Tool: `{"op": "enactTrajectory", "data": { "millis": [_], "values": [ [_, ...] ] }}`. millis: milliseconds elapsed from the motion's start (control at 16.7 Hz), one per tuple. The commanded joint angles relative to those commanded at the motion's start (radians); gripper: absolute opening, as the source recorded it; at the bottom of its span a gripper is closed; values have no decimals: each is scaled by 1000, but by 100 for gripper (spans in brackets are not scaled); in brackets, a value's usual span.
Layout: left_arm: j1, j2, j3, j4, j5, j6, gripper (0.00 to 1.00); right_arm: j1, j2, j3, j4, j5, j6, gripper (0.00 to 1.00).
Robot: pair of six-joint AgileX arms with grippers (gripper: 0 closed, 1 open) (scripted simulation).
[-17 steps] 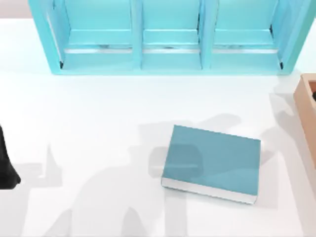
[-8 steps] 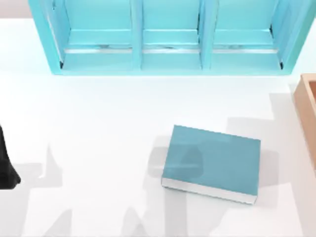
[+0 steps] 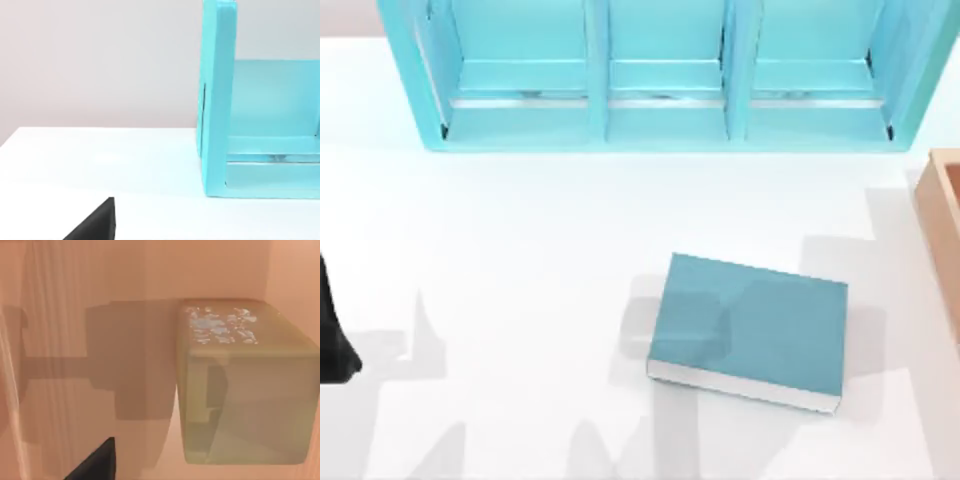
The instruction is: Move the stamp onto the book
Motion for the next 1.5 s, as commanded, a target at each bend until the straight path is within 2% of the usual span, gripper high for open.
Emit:
{"op": "enactTrajectory", "data": {
  "millis": [420,780,1500],
  "values": [
    [0,0,0,0,0,0,100,1,70,-200,277,0,2,100],
    [0,0,0,0,0,0,100,1,78,-226,309,0,3,100],
    [0,0,0,0,0,0,100,1,78,-226,309,0,3,10]
  ]
}}
